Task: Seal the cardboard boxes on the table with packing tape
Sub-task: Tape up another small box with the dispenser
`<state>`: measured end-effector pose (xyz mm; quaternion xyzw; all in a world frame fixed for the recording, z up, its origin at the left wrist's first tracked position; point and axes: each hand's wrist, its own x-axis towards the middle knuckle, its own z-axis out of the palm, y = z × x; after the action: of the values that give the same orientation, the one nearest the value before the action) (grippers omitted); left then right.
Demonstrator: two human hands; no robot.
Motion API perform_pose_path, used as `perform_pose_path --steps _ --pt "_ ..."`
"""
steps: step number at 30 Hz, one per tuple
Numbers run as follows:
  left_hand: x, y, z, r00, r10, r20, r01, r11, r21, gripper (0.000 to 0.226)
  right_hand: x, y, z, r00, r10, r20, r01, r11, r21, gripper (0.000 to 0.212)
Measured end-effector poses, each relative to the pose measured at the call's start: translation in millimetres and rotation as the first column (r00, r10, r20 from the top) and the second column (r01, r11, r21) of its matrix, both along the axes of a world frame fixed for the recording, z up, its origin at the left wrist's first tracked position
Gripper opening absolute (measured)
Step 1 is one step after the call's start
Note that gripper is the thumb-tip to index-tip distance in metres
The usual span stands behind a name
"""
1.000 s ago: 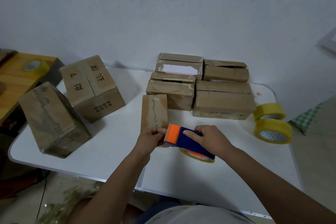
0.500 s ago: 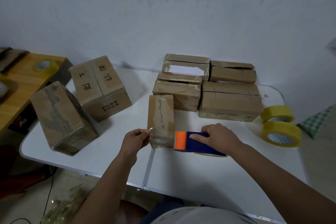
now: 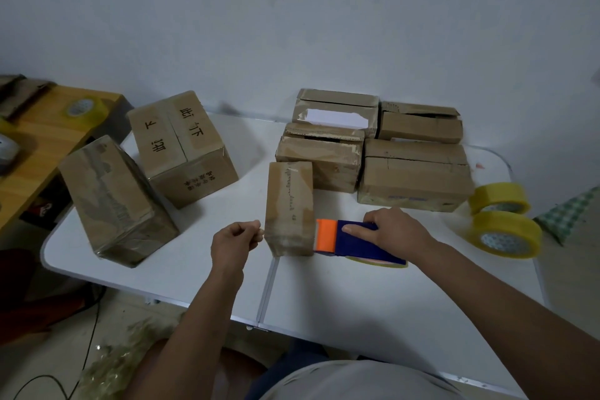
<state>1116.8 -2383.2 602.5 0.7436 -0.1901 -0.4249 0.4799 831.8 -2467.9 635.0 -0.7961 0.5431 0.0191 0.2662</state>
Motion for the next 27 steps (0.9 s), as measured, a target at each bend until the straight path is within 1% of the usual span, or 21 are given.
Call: perform_pose_path --steps 5,9,12,14,16,18,22,25,27 --pt "18.3 7.2 -3.7 0.995 0.092 0.028 -0.093 0.996 0.018 0.012 -7.5 -2.2 1.1 0.999 0.023 -0.043 -0.024 1.000 -0.011 0.061" --pt "25.0 12.0 -8.9 0.998 0.056 0.010 -0.056 0.998 0.032 0.013 -13.9 -10.0 5.4 0.997 0.014 -0.072 -0.015 1.000 -0.020 0.057" --pt "19.1 12.2 -12.9 0.996 0.087 -0.015 -0.087 0.996 0.032 0.014 -10.6 -13.0 3.6 0.997 -0.012 -0.077 0.008 0.999 -0.051 0.065" --pt "15.0 11.5 -15.7 0.994 0.106 -0.003 -0.105 0.993 0.052 0.016 -9.6 -12.4 1.9 0.996 -0.037 -0.077 0.031 0.997 -0.070 0.070" --pt "10.4 10.5 -18.9 0.996 0.087 0.037 -0.090 0.992 0.086 0.018 -8.8 -11.3 -1.1 0.995 -0.053 -0.089 0.047 0.996 -0.072 0.073" --pt "5.0 8.8 -21.4 0.996 0.049 0.071 -0.058 0.991 0.123 0.022 -8.2 -10.9 -4.9 0.993 -0.074 -0.095 0.068 0.996 -0.064 0.071" --pt "-3.5 3.5 -21.6 0.994 -0.017 0.108 -0.003 0.984 0.180 0.039 -7.3 -11.9 -9.4 0.990 -0.092 -0.104 0.085 0.994 -0.069 0.064" --pt "-7.9 -1.2 -21.5 0.990 -0.070 0.124 0.044 0.979 0.201 0.051 -6.1 -15.0 -11.6 0.986 -0.105 -0.126 0.097 0.993 -0.072 0.066" --pt "-11.2 -3.2 -22.3 0.988 -0.085 0.127 0.058 0.977 0.205 0.054 -4.8 -18.0 -13.5 0.982 -0.110 -0.157 0.101 0.993 -0.062 0.067"
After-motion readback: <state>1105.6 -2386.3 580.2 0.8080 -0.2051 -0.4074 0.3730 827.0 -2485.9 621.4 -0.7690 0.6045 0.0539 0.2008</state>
